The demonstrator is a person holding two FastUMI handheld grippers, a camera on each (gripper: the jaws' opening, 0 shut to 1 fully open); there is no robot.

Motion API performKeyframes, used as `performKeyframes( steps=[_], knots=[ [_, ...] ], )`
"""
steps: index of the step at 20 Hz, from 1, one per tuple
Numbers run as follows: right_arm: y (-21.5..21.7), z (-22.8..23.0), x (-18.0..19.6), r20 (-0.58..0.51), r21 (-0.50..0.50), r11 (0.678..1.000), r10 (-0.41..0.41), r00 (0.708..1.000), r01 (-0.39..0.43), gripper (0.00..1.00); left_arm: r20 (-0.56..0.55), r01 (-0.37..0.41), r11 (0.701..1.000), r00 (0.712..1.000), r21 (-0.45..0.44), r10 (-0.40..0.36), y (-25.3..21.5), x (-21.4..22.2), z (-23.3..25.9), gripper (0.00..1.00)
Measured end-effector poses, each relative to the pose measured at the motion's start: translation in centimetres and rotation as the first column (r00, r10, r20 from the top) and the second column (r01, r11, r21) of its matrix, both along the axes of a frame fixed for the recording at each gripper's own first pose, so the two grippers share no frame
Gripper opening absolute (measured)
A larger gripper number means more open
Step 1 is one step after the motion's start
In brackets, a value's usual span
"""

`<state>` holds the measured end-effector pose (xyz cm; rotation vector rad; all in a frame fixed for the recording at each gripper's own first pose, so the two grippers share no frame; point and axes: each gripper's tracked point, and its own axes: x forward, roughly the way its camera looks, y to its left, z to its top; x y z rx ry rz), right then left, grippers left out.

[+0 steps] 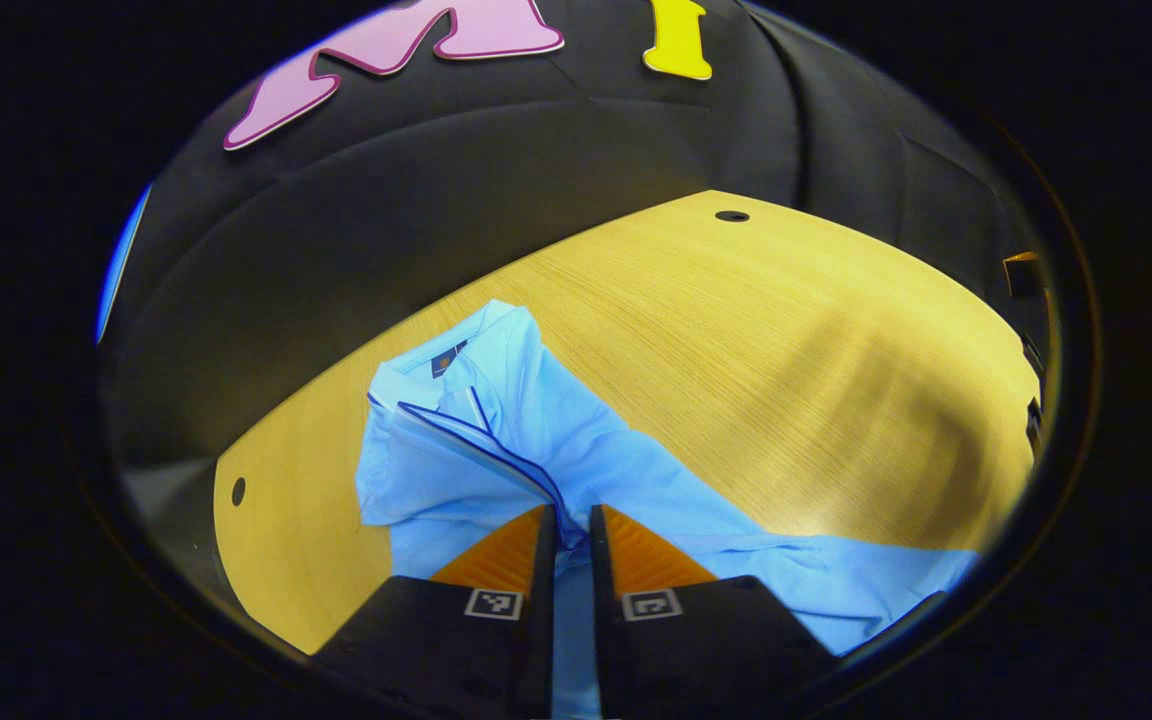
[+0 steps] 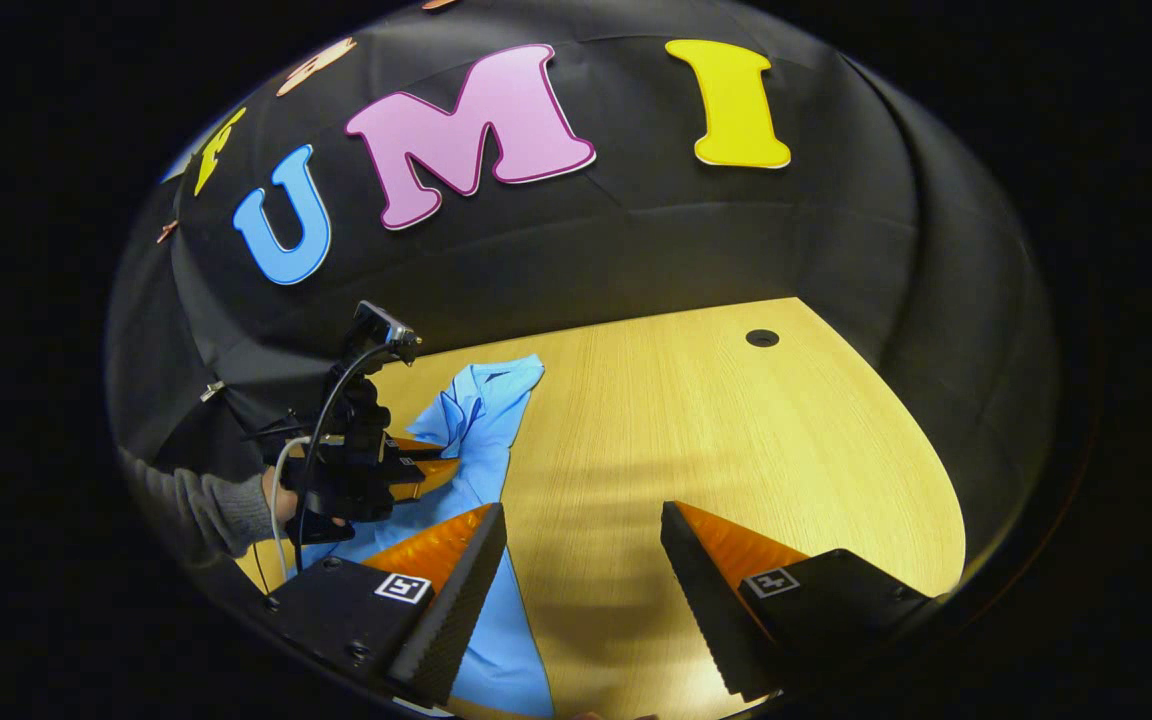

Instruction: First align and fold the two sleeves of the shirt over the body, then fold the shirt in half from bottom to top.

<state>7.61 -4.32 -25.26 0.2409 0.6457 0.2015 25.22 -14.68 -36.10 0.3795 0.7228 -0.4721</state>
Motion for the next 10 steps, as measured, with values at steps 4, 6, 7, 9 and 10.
performKeyframes(
  steps=[4,6,7,9,10],
  knots=[
    [-0.2,-0.2,-0.8,-0.008,0.006,1.0,-0.004,1.0,0.004,0.97,-0.005,-0.005,1.0,1.0,0.001,0.005,-0.2,-0.2,-0.1,0.57],
    [-0.1,-0.3,-1.1,-0.011,0.009,1.0,-0.007,1.0,0.007,0.97,0.004,-0.019,1.0,1.0,0.007,0.019,-0.1,-0.2,0.1,0.74],
    [-0.1,-0.2,-1.5,-0.012,0.009,1.0,-0.007,1.0,0.008,0.97,0.021,-0.03,0.999,0.999,0.012,0.03,0.2,-0.2,0.3,0.84],
    [0.3,-0.3,-2.1,-0.021,0.014,1.0,-0.002,1.0,0.002,0.97,0.07,-0.063,0.998,0.996,0.014,0.062,1.1,-0.2,1.6,0.9],
    [0.5,-0.3,-2.5,-0.03,0.016,1.0,0.003,1.0,-0.003,0.97,0.093,-0.08,0.997,0.993,0.007,0.079,1.7,-0.4,2.7,0.91]
  ],
)
